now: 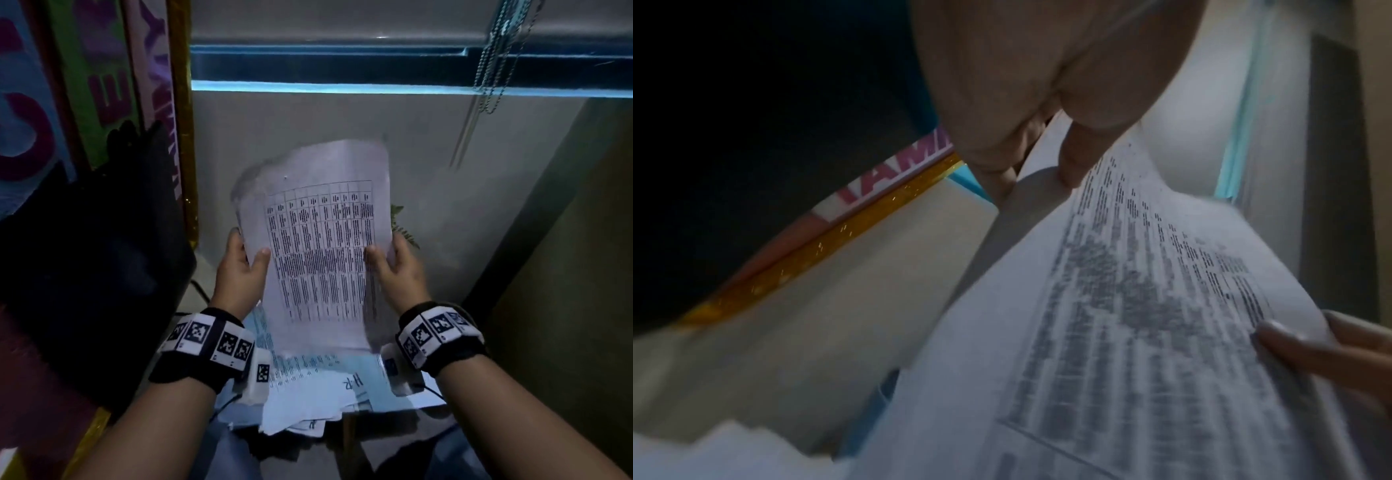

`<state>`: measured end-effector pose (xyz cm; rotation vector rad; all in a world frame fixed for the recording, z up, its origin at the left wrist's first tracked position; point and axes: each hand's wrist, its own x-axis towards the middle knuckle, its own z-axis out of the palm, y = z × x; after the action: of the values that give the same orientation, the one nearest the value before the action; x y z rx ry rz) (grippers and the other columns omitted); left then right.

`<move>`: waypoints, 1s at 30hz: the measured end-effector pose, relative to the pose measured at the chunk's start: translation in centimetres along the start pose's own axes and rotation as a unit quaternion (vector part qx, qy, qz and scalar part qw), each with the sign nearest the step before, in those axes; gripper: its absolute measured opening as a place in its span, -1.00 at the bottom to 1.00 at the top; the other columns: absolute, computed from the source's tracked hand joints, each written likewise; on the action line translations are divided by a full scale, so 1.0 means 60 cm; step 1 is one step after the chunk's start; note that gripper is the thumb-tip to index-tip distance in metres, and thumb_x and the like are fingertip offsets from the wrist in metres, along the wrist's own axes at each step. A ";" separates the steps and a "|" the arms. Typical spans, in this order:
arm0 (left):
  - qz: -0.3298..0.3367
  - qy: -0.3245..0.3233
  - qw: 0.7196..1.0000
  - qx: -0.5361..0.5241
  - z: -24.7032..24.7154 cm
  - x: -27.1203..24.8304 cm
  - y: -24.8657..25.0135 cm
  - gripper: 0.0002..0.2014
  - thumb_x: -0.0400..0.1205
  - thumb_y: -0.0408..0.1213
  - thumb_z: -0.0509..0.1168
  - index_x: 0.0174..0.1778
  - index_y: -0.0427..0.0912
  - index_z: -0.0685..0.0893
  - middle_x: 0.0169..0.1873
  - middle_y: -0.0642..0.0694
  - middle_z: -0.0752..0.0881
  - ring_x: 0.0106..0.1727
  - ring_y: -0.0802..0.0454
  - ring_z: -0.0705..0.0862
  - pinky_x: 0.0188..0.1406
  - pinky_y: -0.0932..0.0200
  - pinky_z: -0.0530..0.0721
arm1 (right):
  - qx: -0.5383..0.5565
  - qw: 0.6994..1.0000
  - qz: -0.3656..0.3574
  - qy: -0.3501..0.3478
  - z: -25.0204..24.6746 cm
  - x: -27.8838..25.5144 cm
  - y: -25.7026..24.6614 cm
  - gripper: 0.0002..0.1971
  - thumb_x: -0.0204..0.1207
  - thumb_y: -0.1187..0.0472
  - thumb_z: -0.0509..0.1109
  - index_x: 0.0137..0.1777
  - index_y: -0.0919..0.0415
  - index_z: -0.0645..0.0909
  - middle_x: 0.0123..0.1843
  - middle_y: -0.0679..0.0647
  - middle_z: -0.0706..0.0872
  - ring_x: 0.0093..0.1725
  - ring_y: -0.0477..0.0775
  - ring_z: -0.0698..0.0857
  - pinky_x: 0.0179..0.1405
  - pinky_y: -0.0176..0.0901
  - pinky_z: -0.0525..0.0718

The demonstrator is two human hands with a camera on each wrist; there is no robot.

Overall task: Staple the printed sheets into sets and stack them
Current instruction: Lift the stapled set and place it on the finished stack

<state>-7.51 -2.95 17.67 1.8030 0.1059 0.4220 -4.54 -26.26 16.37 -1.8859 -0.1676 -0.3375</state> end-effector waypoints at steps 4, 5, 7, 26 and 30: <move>-0.008 0.016 1.000 0.013 0.024 -0.019 -0.026 -0.54 0.69 -0.38 0.18 0.50 -0.28 0.21 0.34 -0.08 0.52 0.35 0.00 0.50 0.37 0.14 0.43 | -0.068 0.997 0.011 -0.031 0.011 -0.029 -0.006 -0.59 0.60 0.18 0.34 0.39 0.30 0.40 0.16 0.00 0.60 0.17 -0.07 0.56 -0.05 -0.59 0.38; -0.019 0.019 0.999 0.019 0.034 -0.029 -0.036 -0.58 0.69 -0.40 0.17 0.44 -0.32 0.23 0.26 -0.07 0.54 0.28 0.02 0.53 0.25 0.25 0.44 | -0.069 0.994 0.055 -0.057 0.015 -0.038 -0.001 -0.51 0.62 0.17 0.32 0.47 0.31 0.29 0.19 -0.03 0.52 0.19 -0.11 0.48 0.02 -0.56 0.33; -0.062 0.012 0.997 0.035 0.052 -0.046 -0.066 -0.63 0.69 -0.42 0.18 0.38 -0.31 0.24 0.17 -0.12 0.57 0.20 -0.02 0.57 0.09 0.31 0.45 | -0.059 0.984 0.130 -0.106 0.028 -0.052 0.019 -0.47 0.64 0.10 0.28 0.49 0.20 0.15 0.26 0.00 0.52 0.24 -0.07 0.51 0.18 -0.33 0.45; 0.183 -0.091 0.916 0.344 0.017 -0.009 -0.022 -0.56 0.52 -0.54 0.18 0.30 -0.14 0.57 0.14 -0.17 0.59 0.24 -0.15 0.50 0.28 -0.05 0.31 | -0.080 0.993 0.030 -0.081 -0.015 0.029 -0.027 -0.70 0.55 0.35 0.37 0.27 0.20 0.61 0.03 0.05 0.69 0.16 0.11 0.66 0.11 -0.30 0.54; 0.037 0.114 0.925 0.360 -0.030 -0.006 -0.062 -0.43 0.50 -0.28 0.41 0.45 -0.05 0.47 0.45 -0.14 0.41 0.52 -0.17 0.29 0.55 -0.26 -0.12 | 0.022 0.995 0.097 0.007 -0.043 0.013 0.015 -0.81 0.56 0.30 0.39 0.14 0.12 0.61 -0.09 -0.03 0.70 -0.14 -0.13 0.66 -0.07 -0.46 0.62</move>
<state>-7.89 -0.37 14.45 2.4793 0.3991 0.7096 -3.96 -29.05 16.59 -1.8376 0.0183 -0.2134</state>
